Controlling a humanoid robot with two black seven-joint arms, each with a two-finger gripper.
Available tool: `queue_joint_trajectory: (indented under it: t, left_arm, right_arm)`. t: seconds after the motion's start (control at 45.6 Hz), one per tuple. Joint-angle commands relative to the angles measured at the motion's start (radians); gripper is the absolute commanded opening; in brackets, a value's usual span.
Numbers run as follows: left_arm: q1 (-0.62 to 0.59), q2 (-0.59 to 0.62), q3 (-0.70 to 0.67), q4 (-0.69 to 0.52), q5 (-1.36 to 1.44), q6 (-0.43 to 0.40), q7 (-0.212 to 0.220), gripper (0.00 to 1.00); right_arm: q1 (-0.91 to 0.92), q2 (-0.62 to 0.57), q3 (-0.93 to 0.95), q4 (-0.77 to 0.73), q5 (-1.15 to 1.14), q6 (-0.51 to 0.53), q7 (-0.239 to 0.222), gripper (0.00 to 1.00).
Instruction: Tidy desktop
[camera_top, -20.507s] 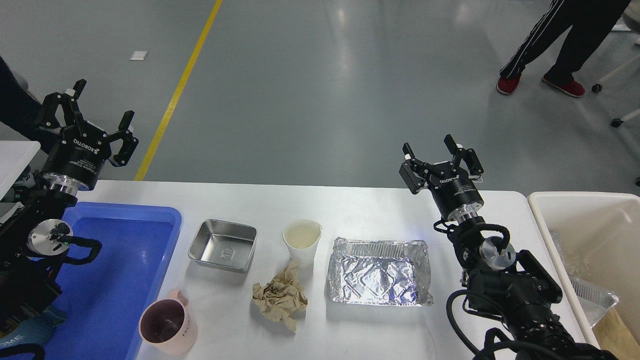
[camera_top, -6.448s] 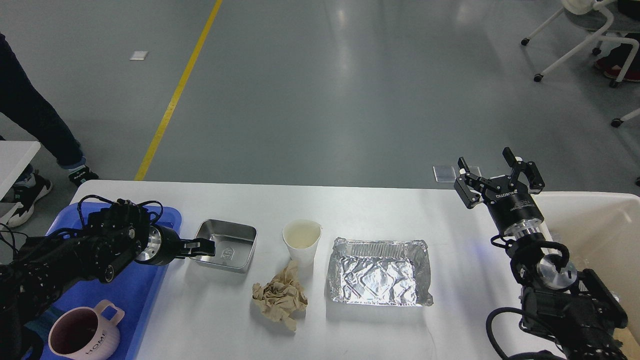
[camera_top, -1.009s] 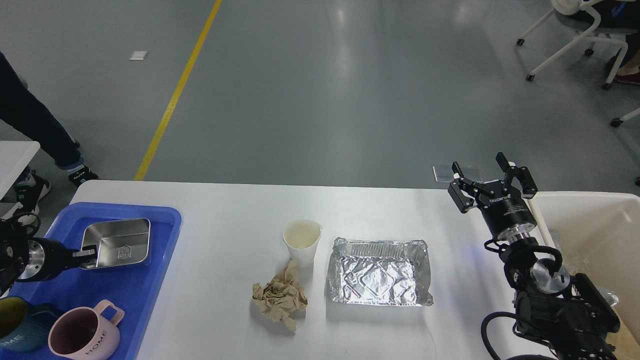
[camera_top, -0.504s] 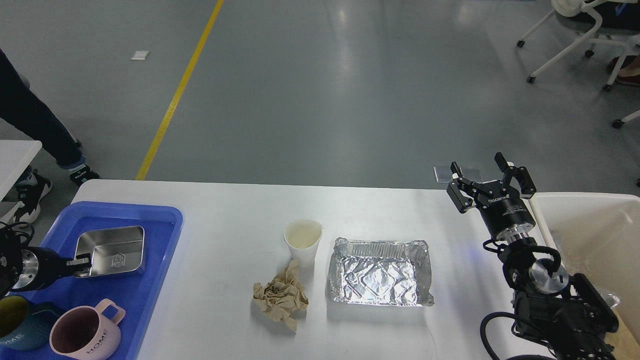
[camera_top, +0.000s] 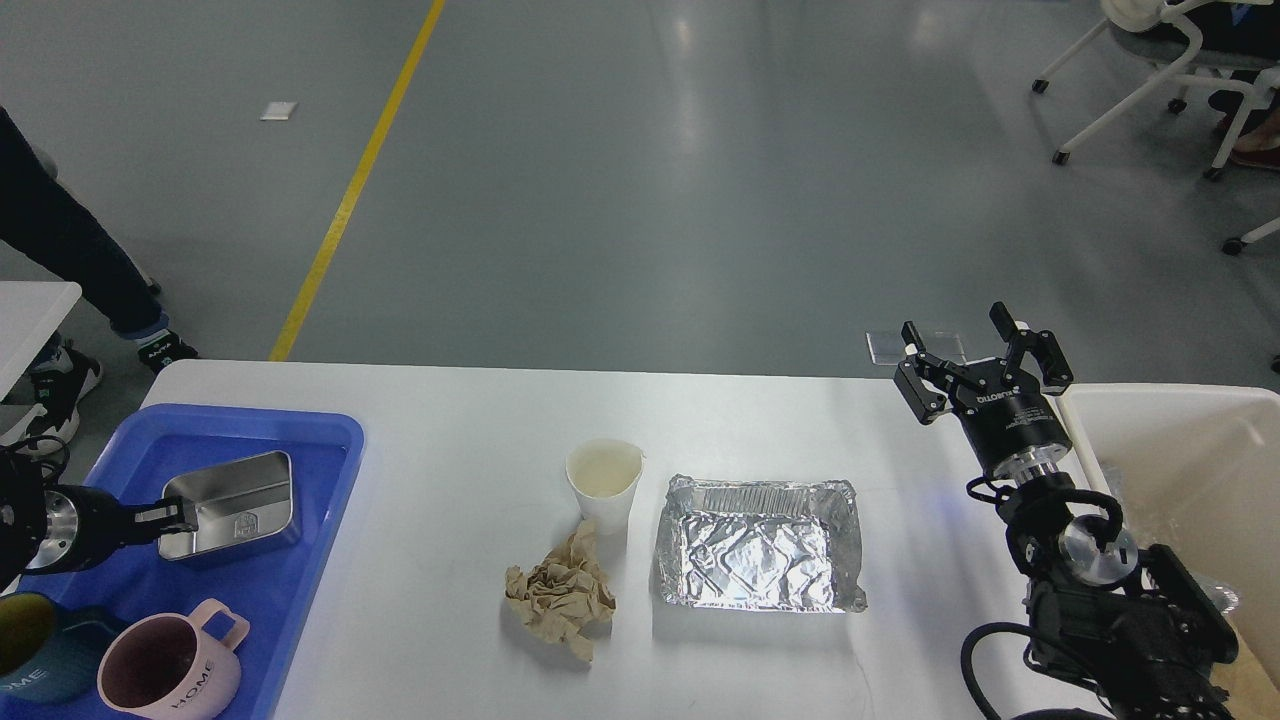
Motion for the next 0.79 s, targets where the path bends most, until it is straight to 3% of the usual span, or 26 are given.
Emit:
queue_joint_trajectory:
  t: [0.0,0.219,0.526,0.768]
  left_arm:
    - [-0.043,0.004,-0.006,-0.003,-0.022,-0.022,0.003,0.97]
    - [-0.189,0.152,-0.009,-0.003,-0.163,-0.161,0.005,0.97]
    - [-0.378,0.227,-0.045,-0.005,-0.404,-0.176,-0.023,0.97]
    - [-0.378,0.177,-0.282,-0.011,-0.591,-0.181,-0.017,0.97]
  right_arm:
    - [-0.003,-0.004,0.0,0.0,0.001,0.0,-0.001,1.0]
    - [0.003,-0.004,0.0,0.0,-0.001,0.0,0.0,1.0]
    - [0.018,-0.005,-0.002,0.001,-0.002,-0.025,0.0,1.0]
    - [0.017,-0.007,-0.003,0.028,-0.005,-0.037,-0.001,1.0]
